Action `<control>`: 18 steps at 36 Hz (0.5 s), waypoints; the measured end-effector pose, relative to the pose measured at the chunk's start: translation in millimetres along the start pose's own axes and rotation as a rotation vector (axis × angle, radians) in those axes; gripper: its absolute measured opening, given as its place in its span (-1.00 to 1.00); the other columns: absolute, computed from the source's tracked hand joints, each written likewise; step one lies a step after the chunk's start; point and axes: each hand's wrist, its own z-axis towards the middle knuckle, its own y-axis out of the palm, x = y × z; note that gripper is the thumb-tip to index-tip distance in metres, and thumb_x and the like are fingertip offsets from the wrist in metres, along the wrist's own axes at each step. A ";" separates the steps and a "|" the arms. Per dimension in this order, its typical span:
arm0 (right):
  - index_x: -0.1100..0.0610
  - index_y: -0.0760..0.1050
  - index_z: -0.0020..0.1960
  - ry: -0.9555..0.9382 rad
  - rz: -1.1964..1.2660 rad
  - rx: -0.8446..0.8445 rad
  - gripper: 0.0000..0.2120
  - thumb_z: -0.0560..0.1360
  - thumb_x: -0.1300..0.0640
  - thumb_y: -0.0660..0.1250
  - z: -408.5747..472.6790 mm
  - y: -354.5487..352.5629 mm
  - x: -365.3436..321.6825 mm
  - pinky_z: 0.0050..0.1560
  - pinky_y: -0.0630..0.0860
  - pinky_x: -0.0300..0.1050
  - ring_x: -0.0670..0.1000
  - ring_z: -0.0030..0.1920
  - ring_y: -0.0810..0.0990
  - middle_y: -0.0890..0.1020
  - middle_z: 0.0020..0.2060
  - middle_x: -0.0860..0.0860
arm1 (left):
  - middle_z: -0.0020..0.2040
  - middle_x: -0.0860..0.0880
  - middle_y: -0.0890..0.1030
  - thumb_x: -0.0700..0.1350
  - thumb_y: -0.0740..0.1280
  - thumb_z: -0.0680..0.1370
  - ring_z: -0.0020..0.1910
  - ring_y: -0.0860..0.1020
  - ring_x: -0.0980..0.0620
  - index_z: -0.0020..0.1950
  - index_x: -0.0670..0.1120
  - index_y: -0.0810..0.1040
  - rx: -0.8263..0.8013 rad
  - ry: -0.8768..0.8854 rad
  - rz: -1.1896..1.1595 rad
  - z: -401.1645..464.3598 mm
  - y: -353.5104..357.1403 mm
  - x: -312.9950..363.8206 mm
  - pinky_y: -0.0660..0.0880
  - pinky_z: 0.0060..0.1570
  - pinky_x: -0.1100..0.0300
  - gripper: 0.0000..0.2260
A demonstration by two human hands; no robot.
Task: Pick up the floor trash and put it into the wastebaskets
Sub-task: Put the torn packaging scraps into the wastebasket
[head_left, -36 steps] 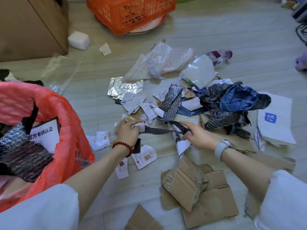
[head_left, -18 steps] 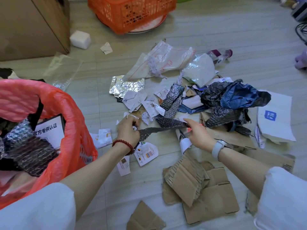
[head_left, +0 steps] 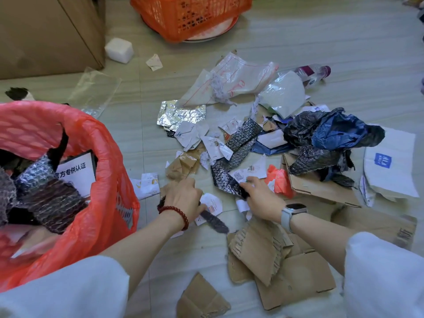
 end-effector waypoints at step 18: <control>0.01 -0.02 0.49 -0.042 -0.154 0.326 -0.09 0.33 -0.47 0.10 50.8 -24.5 -16.4 0.41 0.00 0.30 0.14 0.50 -0.04 0.02 0.51 0.07 | 0.05 -0.15 0.45 -0.17 0.59 0.13 0.09 0.45 -0.20 0.28 0.00 0.32 0.072 0.315 0.073 -5.9 75.5 -9.2 0.53 -0.06 -0.09 -0.21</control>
